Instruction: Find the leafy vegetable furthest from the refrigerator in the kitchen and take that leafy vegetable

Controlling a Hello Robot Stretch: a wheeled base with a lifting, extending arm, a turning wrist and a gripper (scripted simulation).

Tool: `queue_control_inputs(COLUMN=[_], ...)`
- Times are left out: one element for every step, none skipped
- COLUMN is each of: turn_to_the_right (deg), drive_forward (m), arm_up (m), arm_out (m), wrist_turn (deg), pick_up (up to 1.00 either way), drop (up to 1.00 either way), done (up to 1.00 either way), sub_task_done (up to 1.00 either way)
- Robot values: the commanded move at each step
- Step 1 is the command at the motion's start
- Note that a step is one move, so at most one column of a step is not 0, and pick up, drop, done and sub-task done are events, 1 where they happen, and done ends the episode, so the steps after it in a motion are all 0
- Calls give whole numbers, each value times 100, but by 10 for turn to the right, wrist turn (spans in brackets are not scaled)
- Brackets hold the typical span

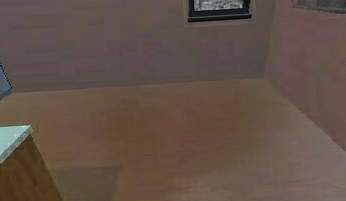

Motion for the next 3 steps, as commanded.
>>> queue_control_inputs(turn_to_the_right=[0, -420, 0], drive_forward=[100, 0, 45], arm_up=[0, 0, 0], arm_out=[0, 0, 0], wrist_turn=[0, 0, 0], pick_up=[0, 0, 0], drop=[0, 0, 0], done=[0, 0, 0], sub_task_done=[0, 0, 0])
